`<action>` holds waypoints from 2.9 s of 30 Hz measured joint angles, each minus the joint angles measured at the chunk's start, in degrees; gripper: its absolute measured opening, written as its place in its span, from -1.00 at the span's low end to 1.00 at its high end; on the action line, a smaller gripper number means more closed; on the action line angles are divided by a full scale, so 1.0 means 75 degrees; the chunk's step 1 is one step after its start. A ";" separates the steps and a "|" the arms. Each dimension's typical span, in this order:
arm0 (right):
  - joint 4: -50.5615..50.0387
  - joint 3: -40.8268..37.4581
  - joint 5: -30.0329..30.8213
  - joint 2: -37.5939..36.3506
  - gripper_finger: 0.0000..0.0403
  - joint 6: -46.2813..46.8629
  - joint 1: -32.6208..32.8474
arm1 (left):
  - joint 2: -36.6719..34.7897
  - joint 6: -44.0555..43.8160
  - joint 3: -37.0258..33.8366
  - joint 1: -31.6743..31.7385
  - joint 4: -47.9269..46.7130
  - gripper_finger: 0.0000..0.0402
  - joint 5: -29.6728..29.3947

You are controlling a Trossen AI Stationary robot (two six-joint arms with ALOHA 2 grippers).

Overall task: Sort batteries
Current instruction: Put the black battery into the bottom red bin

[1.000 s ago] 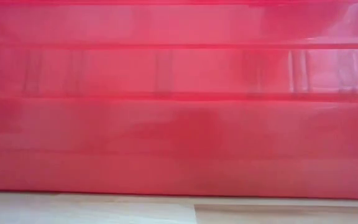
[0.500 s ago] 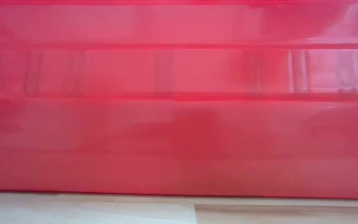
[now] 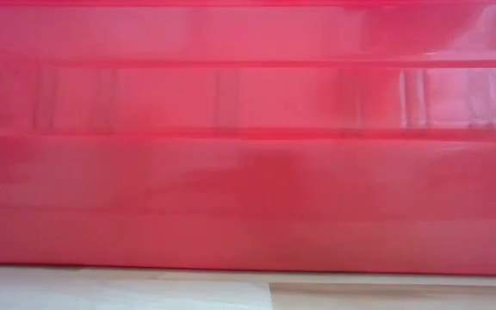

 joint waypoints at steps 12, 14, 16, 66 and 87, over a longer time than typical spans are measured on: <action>0.0012 0.0000 0.0121 0.0003 0.24 -0.0003 0.0000 | -0.0026 0.0125 -0.0655 -0.0309 0.0358 -0.52 -0.0378; 0.0012 0.0000 0.0119 0.0003 0.24 -0.0003 0.0000 | -0.0025 -0.0049 -0.0651 -0.0329 0.0320 -0.81 -0.0232; 0.0012 0.0000 0.0119 0.0003 0.24 -0.0024 0.0000 | -0.0035 -0.0255 -0.0641 -0.0323 0.0287 -0.86 -0.0050; -0.0032 0.0003 -0.0706 -0.0128 0.24 -0.3002 -0.0638 | -0.2009 -0.5395 0.0357 -0.9744 0.4279 -0.16 0.5333; 0.0028 0.0003 -0.3200 0.1955 0.24 -0.3014 -0.5694 | -0.3642 -0.2914 0.0545 -0.2150 0.4394 0.24 0.4310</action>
